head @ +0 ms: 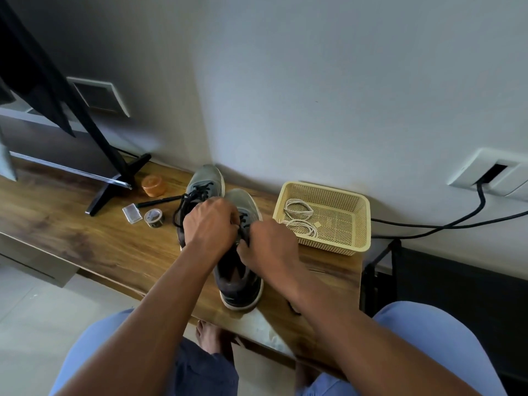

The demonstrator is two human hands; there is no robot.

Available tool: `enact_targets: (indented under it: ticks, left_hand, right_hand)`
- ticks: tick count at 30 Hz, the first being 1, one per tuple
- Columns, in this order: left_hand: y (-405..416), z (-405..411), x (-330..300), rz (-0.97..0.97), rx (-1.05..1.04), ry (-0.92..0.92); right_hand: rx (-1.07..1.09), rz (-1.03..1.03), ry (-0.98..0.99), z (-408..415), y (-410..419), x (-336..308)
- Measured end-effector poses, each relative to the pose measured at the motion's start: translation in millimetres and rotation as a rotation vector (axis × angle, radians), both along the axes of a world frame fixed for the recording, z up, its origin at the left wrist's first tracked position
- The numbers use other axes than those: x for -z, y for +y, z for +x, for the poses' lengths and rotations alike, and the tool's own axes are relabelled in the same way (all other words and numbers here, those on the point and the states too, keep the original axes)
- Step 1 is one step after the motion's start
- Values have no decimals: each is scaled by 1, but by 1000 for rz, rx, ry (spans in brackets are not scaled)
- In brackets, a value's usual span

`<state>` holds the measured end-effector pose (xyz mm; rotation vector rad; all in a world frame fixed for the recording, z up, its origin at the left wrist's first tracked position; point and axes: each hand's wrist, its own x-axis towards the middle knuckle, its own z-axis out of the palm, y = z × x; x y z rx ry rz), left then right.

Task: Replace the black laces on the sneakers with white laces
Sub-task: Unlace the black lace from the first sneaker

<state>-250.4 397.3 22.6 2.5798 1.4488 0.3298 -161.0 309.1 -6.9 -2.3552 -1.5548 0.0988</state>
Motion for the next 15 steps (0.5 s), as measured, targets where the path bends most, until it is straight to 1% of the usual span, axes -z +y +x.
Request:
enact_targets:
  ticks: [2,5,7,9,12,15]
  left_hand:
    - [1,-2,-1,-31,-32,-47]
    - [13,-9,-9,-28,-108,-156]
    - [21,-14,-15,-44,-97,-226]
    - [20,-12,-19,-94,-39,-184]
    - [7,1,-15,-187,61,-33]
    - [-1,10,-7,-164,62,11]
  right_hand:
    - [5,-6,5,-1,-1,0]
    - [24,-6,39,1,-3,-2]
    - [28,-12,54,1,-5,-3]
    - [25,-12,65,1,-5,-4]
    - [25,-11,86,3,-4,-5]
    - [31,-1,109,4,-5,-5]
